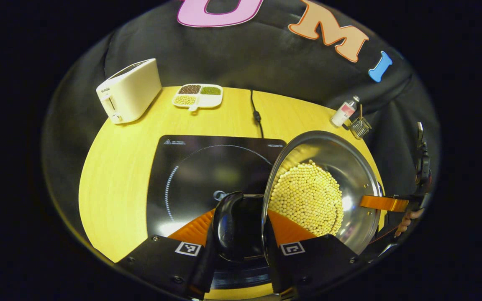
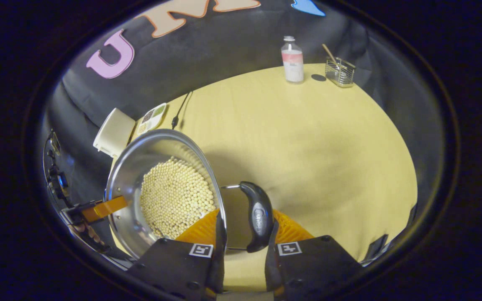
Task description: First push the handle of the pot to place it horizontally, then grasp the pot with both hands and set it on the induction cooktop.
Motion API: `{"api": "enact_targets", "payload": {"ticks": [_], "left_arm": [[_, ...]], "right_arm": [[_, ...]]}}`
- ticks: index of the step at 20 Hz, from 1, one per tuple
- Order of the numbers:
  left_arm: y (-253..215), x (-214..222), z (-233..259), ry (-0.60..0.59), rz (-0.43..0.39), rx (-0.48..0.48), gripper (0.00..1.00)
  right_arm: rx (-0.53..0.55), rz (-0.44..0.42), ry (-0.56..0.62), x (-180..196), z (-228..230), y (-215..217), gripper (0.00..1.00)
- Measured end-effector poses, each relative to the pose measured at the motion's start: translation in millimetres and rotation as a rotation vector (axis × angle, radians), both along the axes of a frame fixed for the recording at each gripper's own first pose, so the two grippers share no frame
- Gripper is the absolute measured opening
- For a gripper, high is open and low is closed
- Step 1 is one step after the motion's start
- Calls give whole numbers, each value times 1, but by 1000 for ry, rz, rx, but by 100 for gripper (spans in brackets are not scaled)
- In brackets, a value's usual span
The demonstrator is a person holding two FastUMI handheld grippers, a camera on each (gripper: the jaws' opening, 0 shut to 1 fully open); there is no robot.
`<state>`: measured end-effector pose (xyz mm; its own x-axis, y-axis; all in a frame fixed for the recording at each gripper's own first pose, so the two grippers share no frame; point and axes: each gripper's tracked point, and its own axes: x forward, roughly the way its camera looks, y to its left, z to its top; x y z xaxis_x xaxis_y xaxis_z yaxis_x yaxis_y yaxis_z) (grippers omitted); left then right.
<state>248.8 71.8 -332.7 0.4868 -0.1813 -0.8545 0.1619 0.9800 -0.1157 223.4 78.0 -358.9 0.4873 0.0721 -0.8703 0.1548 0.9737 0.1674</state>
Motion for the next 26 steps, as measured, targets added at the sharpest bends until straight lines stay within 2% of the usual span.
{"api": "enact_targets", "payload": {"ticks": [2,11,14,15,16,17,18,19,20,21,22,24,25,26], "left_arm": [[21,1,-5,35,7,-12,54],[74,39,2,-39,-44,-11,55],[89,43,7,-64,-32,-6,55],[95,47,6,-74,-29,-1,55],[99,48,6,-82,-32,11,56],[104,51,7,-91,-36,28,57],[108,53,7,-94,-36,48,59],[111,53,6,-96,-36,64,62],[114,55,7,-102,-28,79,64],[116,55,9,-113,-17,93,65],[116,57,14,-132,-10,99,71],[120,62,22,-174,-7,117,75],[122,62,27,-194,-11,132,76],[123,62,32,-214,-17,146,79]], "right_arm": [[-11,-13,13,0,-3,20,41],[-26,-34,26,16,-5,79,41],[-22,-28,21,23,-5,96,41],[-19,-27,15,26,-4,100,34],[-17,-24,16,28,-5,105,34],[-14,-20,18,29,-6,108,41],[-8,-20,28,28,-9,112,41],[-3,-26,21,30,-5,115,34],[-2,-24,20,30,-7,117,43],[-1,-22,19,28,-6,118,36],[1,-25,11,29,-6,116,41],[23,-42,1,26,0,115,56],[38,-54,-19,31,3,114,53],[54,-62,-47,33,11,112,55]]}}
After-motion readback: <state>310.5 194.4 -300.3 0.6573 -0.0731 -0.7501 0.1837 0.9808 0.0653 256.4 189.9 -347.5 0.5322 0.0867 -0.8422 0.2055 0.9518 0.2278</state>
